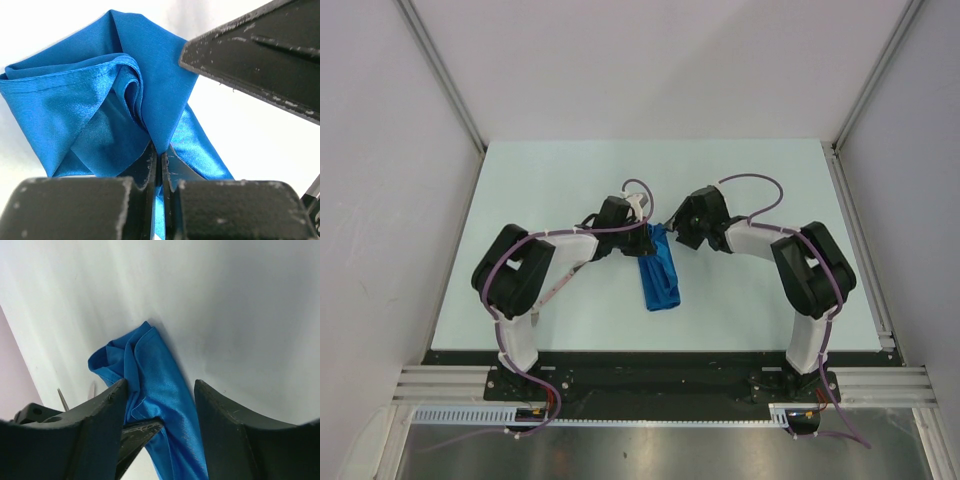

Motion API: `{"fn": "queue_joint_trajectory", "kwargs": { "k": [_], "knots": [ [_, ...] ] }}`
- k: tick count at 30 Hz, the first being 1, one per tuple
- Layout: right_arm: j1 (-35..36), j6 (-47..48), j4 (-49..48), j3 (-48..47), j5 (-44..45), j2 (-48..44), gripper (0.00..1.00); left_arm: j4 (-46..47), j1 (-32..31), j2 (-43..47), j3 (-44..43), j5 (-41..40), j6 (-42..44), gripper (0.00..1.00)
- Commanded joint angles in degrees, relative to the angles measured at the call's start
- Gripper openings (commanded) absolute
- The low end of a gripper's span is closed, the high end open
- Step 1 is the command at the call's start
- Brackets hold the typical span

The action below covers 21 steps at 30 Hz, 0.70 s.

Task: Fold the napkin into a case and place the utensils inside
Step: Fold the 2/3-rectangle-folded napkin at the center of the board.

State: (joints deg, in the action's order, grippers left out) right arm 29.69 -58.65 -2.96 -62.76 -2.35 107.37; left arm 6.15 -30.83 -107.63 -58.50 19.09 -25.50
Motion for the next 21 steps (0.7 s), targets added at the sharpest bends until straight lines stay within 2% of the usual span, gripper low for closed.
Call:
{"fn": "queue_joint_trajectory", "kwargs": {
  "k": [1, 6, 8, 17, 21],
  "knots": [
    [-0.51, 9.69, -0.9, -2.98, -4.85, 1.08, 0.59, 2.2, 0.51, -0.03, 0.4, 1.21, -0.52, 0.05],
    [-0.78, 10.31, -4.77, -3.07, -8.81, 2.31, 0.58, 2.11, 0.59, -0.21, 0.4, 1.21, -0.43, 0.05],
    [-0.6, 9.96, -5.39, -2.98, -9.25, 2.58, 0.54, 2.02, 0.59, -0.21, 0.32, 1.12, -0.43, 0.04],
    [-0.69, 10.31, -7.49, -1.93, -9.69, 1.61, 0.23, 1.85, 0.59, -0.21, 0.05, 1.38, -0.26, 0.04],
    [-1.22, 10.66, -9.34, -2.1, -11.62, 2.31, 0.0, 1.41, 0.59, -0.12, -0.47, 1.65, -0.08, 0.06]
  ]
}}
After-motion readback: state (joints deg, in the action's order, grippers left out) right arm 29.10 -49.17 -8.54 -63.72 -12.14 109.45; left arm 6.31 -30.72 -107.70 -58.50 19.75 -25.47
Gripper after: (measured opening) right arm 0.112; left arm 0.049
